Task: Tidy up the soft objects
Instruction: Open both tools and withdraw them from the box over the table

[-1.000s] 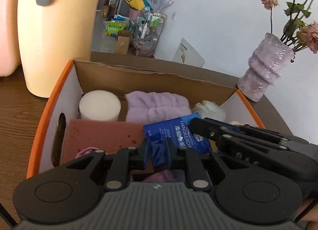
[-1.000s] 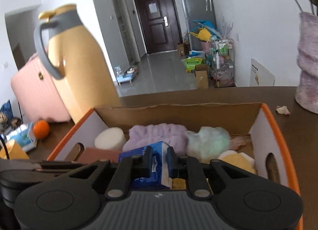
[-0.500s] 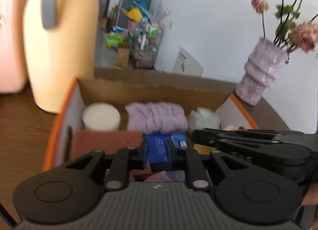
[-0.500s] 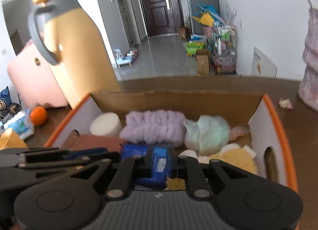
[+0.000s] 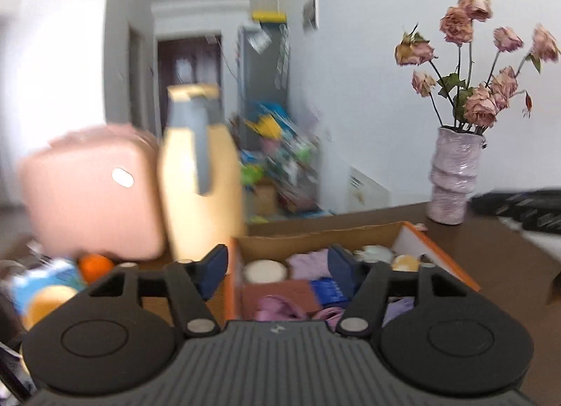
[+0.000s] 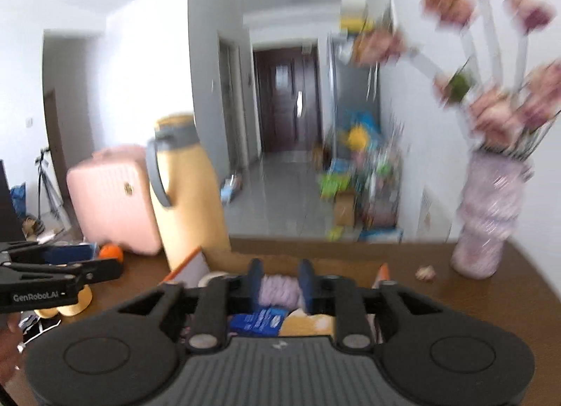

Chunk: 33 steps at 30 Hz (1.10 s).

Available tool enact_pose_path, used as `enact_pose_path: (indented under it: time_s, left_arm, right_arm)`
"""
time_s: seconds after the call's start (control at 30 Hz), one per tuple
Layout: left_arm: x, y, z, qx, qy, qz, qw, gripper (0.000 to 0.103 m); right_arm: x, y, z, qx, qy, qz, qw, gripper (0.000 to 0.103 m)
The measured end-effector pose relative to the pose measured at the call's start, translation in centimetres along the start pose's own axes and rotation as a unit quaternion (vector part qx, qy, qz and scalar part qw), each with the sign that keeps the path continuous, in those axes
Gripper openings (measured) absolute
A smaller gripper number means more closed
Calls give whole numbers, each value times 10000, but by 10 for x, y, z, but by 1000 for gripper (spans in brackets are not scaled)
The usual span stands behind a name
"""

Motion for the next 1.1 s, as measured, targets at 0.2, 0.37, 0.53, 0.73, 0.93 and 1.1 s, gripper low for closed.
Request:
enact_pose_path:
  time_s: [0.2, 0.37, 0.53, 0.73, 0.93, 1.1]
  left_arm:
    - [38, 73, -4, -218, 248, -537, 9980, 79]
    - [53, 119, -8, -268, 404, -685, 9965, 84]
    - [85, 167, -15, -207, 332, -711, 9967, 90]
    - [138, 203, -23, -73, 288, -323, 9990, 90]
    - [173, 198, -30, 201, 315, 305, 9988, 90]
    - [174, 172, -27, 334, 552, 496, 9967, 90]
  right_arm:
    - [47, 84, 3, 295, 91, -1091, 9936, 62]
    - [74, 114, 10, 260, 20, -1091, 9937, 63]
    - [108, 143, 27, 214, 65, -1126, 9934, 67]
    - [174, 181, 58, -40, 162, -816, 9965, 69]
    - [224, 204, 80, -431, 52, -397, 9983, 70]
    - [223, 191, 82, -388, 99, -288, 9988, 70]
Point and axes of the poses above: each gripper's, at about its wrist camera, not at the fingertips, and y roughly against the way its jaws point, z to its left, x to its underside, the point moved 4 cm from there along -y, roughly the way its jaws point, and after that the axes turned 2 degrees about -x, right-handed, at the moved point
